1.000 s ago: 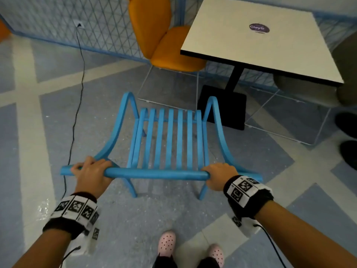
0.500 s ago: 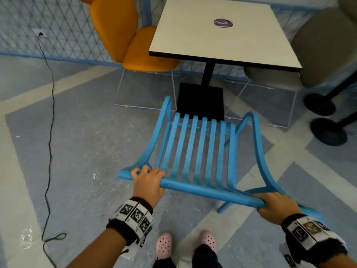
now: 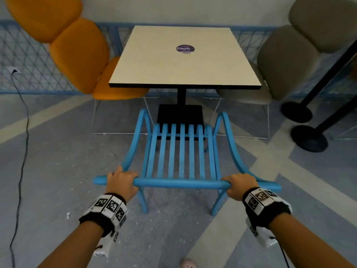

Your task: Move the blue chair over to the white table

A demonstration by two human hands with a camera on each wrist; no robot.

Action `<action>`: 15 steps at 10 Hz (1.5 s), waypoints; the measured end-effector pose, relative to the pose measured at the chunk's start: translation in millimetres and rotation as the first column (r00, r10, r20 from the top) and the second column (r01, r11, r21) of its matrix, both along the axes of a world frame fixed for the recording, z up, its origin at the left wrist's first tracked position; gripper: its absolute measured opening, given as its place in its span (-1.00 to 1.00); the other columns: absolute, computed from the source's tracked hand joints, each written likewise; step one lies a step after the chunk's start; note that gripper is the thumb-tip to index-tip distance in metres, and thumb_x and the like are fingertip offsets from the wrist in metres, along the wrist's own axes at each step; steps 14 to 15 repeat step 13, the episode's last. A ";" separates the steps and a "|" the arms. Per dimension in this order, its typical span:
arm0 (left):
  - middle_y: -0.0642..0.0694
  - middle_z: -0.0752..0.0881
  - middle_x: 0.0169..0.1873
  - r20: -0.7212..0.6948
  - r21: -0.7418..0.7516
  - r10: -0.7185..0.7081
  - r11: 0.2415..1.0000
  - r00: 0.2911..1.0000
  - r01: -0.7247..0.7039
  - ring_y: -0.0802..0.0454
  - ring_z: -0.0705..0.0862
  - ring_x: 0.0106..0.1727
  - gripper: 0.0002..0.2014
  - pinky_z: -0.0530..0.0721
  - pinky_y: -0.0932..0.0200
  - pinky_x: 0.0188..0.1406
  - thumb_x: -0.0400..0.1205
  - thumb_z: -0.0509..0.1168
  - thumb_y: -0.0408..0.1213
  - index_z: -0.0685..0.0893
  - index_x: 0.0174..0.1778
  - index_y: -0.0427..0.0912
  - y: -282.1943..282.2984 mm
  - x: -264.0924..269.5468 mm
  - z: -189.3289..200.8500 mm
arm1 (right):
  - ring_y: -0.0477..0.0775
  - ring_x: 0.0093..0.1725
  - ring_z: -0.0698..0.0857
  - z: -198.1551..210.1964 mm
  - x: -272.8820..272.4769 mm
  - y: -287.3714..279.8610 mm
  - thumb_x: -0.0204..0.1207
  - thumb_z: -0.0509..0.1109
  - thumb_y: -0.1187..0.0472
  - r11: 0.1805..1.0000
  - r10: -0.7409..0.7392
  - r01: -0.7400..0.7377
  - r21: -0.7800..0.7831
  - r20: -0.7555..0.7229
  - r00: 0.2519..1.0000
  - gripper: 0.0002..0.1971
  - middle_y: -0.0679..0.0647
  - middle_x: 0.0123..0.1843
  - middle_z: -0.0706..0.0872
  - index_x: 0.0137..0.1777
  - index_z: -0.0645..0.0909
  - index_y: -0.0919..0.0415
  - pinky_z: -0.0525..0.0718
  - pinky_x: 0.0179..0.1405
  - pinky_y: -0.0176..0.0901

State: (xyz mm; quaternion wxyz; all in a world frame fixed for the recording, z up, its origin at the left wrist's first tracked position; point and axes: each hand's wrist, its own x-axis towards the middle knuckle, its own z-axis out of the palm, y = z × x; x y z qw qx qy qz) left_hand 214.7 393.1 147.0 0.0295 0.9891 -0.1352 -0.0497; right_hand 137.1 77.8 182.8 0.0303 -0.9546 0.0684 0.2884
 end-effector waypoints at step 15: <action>-0.14 0.50 0.41 -0.214 0.031 -0.162 0.984 0.963 0.173 -0.11 0.50 0.39 -0.63 0.48 0.02 0.40 0.65 0.14 -0.21 0.40 0.39 -0.14 -9.4 19.0 44.7 | 0.28 0.38 0.48 11.9 39.8 -16.6 0.57 0.27 0.19 0.997 -0.074 0.063 0.049 0.268 0.961 -0.49 0.25 0.42 0.42 0.51 0.28 0.16 0.53 0.36 0.07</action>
